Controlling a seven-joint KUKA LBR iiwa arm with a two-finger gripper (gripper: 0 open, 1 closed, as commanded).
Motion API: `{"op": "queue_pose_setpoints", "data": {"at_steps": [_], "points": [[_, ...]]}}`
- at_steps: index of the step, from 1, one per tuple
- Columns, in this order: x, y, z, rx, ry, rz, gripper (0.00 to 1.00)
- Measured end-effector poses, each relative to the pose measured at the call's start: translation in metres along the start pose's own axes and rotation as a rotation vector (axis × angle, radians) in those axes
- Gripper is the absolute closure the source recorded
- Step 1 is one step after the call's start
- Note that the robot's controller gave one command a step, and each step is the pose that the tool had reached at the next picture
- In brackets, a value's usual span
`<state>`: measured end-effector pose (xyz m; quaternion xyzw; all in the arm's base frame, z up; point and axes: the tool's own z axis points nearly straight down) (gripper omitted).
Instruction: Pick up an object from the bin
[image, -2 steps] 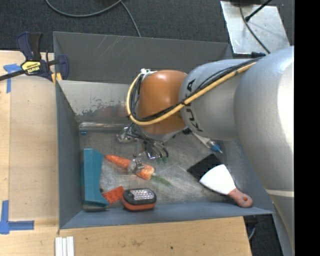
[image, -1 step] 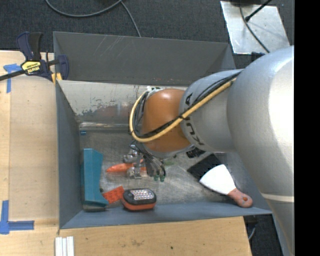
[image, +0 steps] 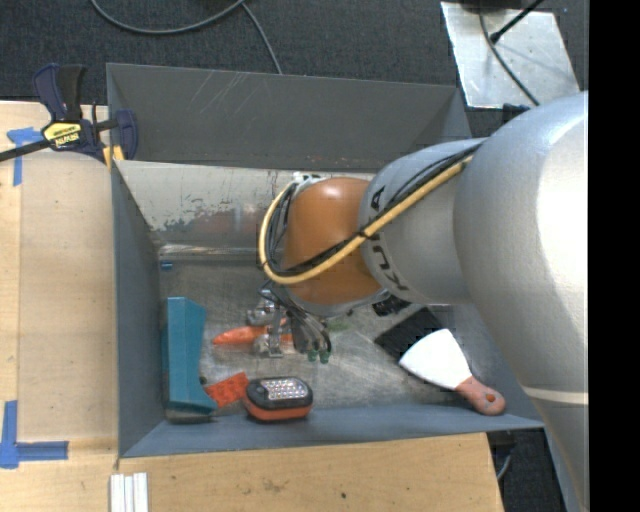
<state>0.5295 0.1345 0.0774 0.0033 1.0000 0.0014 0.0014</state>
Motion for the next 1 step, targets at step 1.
{"op": "queue_pose_setpoints", "data": {"at_steps": [1], "points": [[0.0052, 0.0306, -0.1802, 0.002, -0.002, -0.076, 1.00]]}}
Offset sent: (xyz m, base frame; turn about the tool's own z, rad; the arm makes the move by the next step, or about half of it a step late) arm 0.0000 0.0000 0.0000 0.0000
